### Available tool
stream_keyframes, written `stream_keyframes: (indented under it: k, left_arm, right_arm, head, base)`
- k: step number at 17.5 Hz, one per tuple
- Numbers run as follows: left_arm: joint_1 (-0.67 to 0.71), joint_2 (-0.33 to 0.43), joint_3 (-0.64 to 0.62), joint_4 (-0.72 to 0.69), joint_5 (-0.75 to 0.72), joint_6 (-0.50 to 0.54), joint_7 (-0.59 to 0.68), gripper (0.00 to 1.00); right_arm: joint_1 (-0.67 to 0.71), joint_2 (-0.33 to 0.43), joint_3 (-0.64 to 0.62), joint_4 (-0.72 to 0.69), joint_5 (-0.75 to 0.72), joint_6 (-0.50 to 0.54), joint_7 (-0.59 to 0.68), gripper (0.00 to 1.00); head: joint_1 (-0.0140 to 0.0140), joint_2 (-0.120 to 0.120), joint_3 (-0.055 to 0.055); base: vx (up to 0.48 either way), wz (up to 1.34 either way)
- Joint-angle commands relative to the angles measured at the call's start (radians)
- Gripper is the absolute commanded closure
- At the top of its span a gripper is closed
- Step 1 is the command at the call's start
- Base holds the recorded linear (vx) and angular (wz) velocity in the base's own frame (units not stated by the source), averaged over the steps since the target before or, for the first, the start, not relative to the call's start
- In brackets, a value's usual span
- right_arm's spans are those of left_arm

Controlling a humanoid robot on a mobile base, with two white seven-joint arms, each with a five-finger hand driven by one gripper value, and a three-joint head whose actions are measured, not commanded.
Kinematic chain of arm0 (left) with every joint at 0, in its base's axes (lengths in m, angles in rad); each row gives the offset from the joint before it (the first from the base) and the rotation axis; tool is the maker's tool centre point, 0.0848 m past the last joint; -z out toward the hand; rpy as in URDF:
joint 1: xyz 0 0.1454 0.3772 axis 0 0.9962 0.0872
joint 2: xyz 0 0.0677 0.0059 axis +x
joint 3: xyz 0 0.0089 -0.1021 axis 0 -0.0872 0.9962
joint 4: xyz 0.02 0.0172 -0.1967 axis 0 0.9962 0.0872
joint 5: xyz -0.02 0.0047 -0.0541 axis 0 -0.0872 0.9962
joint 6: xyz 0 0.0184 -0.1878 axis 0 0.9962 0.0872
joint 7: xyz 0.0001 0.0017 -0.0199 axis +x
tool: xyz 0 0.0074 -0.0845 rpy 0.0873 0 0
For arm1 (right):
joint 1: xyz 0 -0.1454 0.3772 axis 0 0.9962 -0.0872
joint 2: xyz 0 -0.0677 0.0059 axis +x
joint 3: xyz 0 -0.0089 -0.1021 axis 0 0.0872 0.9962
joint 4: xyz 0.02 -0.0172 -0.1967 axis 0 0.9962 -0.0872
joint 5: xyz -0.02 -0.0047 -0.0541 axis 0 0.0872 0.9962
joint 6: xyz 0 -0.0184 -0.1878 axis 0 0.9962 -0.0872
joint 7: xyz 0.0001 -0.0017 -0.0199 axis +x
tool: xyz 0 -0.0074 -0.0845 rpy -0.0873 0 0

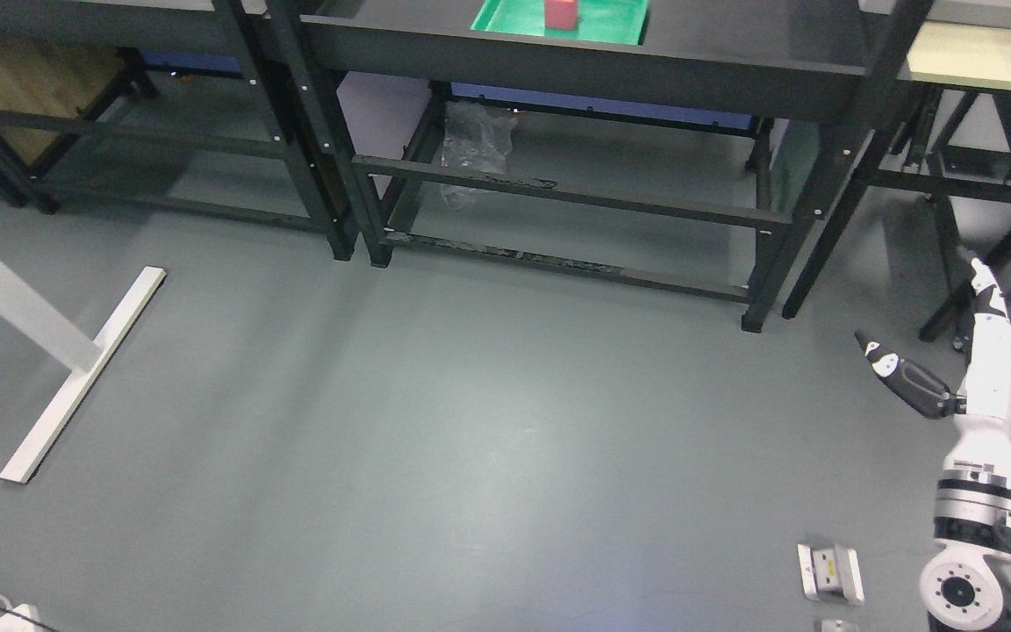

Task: Pick pink block from left shelf to tray
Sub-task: 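Drive toward the shelf and raise the right hand toward the green tray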

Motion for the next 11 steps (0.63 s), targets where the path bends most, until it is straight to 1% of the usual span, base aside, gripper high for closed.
stream_keyframes:
  k: [1,3,11]
  left_arm:
    - [0.009,0.017,0.000,0.000,-0.002,-0.008,0.001,0.00]
    - [0.009,0.017,0.000,0.000,-0.002,-0.008,0.001,0.00]
    - [0.009,0.017,0.000,0.000,-0.002,-0.008,0.001,0.00]
  right_arm:
    - [-0.003,0.047,0.012,-0.014,0.419,-0.006,-0.007,0.04]
    - [-0.001,0.050,0.051,-0.014,0.419,-0.003,-0.002,0.04]
    - [0.008,0.049,0.061,-0.014,0.417,0.012,0.003,0.04]
  head:
    - [0.0000,0.000,0.000]
    - [0.0000,0.000,0.000]
    - [0.0000,0.000,0.000]
  base:
    - [0.087,0.46]
    - [0.090,0.43]
    - [0.127,0.32]
